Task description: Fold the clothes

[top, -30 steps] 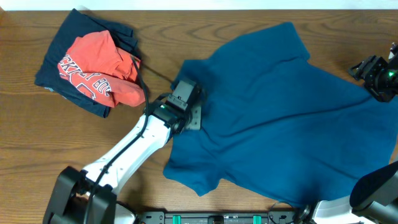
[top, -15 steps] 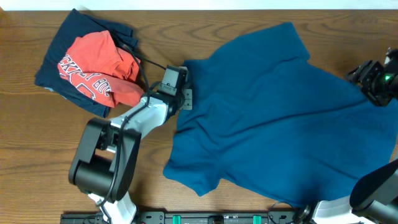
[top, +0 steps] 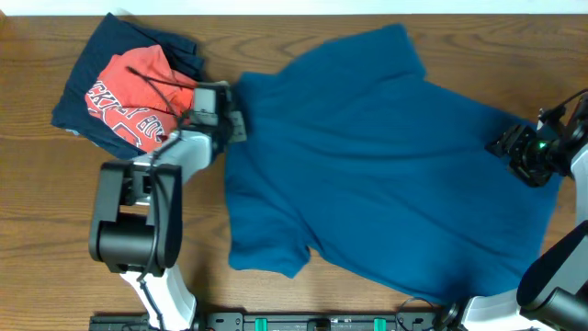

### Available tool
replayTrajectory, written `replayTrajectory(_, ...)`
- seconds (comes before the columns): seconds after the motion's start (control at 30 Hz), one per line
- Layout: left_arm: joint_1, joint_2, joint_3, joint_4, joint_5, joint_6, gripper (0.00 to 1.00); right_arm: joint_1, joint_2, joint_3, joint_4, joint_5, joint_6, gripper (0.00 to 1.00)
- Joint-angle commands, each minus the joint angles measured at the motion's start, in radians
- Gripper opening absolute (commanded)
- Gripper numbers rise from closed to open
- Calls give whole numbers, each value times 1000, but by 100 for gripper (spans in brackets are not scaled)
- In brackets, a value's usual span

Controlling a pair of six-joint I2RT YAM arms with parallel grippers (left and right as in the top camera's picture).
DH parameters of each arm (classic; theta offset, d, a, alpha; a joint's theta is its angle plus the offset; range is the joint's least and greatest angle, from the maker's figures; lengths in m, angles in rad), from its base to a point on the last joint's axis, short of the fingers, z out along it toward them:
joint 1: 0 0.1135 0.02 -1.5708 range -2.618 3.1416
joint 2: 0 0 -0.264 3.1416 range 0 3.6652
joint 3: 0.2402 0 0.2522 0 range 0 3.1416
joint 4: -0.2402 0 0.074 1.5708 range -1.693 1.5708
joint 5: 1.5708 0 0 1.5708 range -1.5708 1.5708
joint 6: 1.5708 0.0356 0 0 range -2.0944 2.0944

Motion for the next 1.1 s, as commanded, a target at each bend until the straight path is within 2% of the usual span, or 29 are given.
replayTrajectory(0.0,34,24,14,-56,28,9,15,6,3,-30,43,67,-23,64)
replayTrajectory(0.13,32,-30,23,-92,63,10,17,5,6,-55,142,216,42,61)
replayTrajectory(0.17,32,-50,23,-104,74,9,24,5,9,-60,171,275,70,61)
replayTrajectory(0.27,32,-116,23,-145,97,10,33,3,26,-68,241,399,117,58)
replayTrajectory(0.4,32,-216,23,-222,145,9,37,-13,63,-68,333,436,120,53)
replayTrajectory(0.47,32,-270,23,-269,200,9,37,-25,92,-68,375,432,136,45)
replayTrajectory(0.53,29,-327,23,-322,254,9,37,-42,135,-67,419,426,165,29)
replayTrajectory(0.57,26,-349,23,-345,265,9,37,-50,153,-67,436,423,169,28)
replayTrajectory(0.6,21,-375,23,-374,274,9,37,-61,174,-66,456,415,169,29)
replayTrajectory(0.67,8,-415,23,-423,274,10,37,-85,217,-66,494,397,169,36)
replayTrajectory(0.73,-10,-450,23,-467,274,13,37,-104,257,-65,534,395,170,65)
replayTrajectory(0.83,-35,-477,23,-504,274,13,38,-140,309,-62,593,394,169,77)
replayTrajectory(1.0,-84,-483,23,-535,274,13,38,-212,375,-62,679,327,129,77)
replayTrajectory(1.07,-102,-483,23,-530,273,14,38,-228,407,-62,721,251,122,67)
